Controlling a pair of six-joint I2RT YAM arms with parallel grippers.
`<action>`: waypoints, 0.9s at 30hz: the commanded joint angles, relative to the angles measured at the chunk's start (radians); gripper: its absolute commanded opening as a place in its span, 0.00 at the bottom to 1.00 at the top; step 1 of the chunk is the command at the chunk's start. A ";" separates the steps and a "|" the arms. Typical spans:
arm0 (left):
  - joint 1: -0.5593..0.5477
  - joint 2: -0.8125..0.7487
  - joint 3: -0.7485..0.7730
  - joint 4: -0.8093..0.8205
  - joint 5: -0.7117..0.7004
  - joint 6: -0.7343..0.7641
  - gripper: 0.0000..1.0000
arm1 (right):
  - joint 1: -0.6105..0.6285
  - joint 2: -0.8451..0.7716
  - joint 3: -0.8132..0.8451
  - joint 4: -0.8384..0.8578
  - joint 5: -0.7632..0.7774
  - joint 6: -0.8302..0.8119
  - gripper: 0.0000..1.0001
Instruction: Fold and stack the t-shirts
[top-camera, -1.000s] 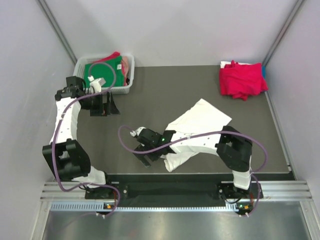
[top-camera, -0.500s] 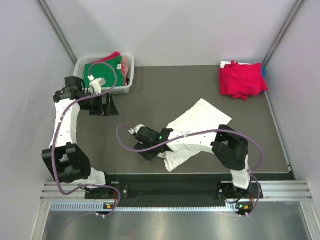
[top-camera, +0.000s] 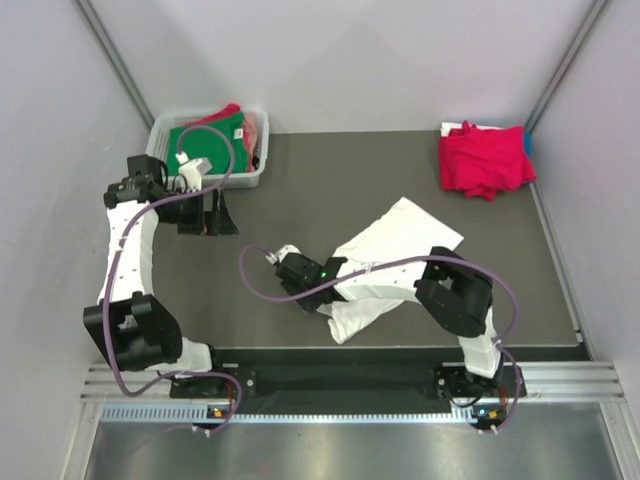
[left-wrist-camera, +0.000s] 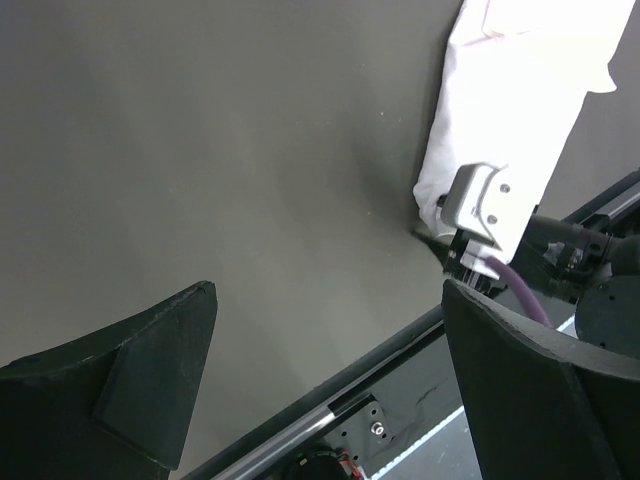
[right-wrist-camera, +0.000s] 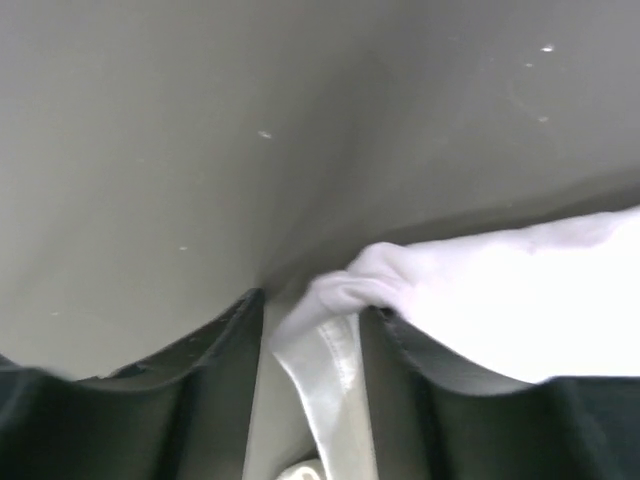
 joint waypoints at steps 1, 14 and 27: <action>0.010 -0.037 0.028 -0.022 0.024 0.039 0.98 | -0.029 0.018 -0.036 0.045 0.021 0.001 0.28; 0.022 -0.051 -0.032 0.008 0.045 0.026 0.98 | -0.145 -0.197 -0.040 -0.018 0.182 -0.087 0.00; 0.222 0.069 -0.037 -0.038 0.225 0.097 0.98 | -0.677 -0.496 0.371 -0.176 0.522 -0.355 0.00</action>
